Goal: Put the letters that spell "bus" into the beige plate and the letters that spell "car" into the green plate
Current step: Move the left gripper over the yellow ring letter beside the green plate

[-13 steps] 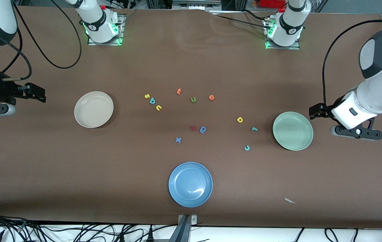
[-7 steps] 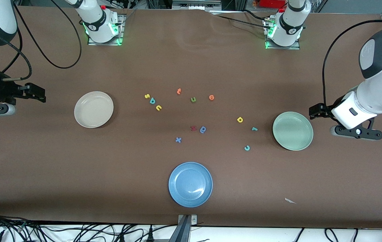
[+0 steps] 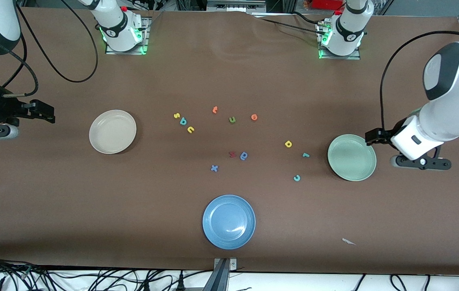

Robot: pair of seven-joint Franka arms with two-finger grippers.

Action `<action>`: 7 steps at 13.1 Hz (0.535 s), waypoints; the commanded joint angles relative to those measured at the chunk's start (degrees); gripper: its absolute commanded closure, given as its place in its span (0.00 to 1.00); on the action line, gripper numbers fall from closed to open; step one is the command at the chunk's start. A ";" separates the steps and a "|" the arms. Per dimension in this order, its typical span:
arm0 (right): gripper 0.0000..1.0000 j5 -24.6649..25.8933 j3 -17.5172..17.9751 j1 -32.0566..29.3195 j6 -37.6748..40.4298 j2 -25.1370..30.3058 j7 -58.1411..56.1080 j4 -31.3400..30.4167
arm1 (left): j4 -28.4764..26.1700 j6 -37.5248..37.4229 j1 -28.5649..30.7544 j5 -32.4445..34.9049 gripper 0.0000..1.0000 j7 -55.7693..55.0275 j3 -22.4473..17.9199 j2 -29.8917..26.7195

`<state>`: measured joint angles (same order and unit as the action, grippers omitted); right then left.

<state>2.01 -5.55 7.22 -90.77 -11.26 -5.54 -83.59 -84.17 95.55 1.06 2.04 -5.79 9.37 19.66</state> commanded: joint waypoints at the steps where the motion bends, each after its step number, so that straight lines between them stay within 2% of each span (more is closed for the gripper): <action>1: 0.00 -0.95 0.10 -0.28 -0.02 1.33 -0.18 -1.31 | 0.24 1.21 -0.10 -5.44 0.00 -4.04 0.39 2.74; 3: 0.00 -0.95 0.10 -0.28 -0.29 1.33 -0.18 -1.31 | -0.38 5.15 -1.14 -7.75 0.00 -6.94 0.65 4.41; 7: 0.00 -0.95 0.10 -0.28 -0.37 0.80 -0.09 -1.31 | -1.16 6.14 -4.57 -7.66 0.00 -13.89 0.65 7.67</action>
<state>2.00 -5.56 7.22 -90.78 -11.28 -5.54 -83.66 -84.57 101.03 -1.79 -4.33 -16.90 10.27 26.55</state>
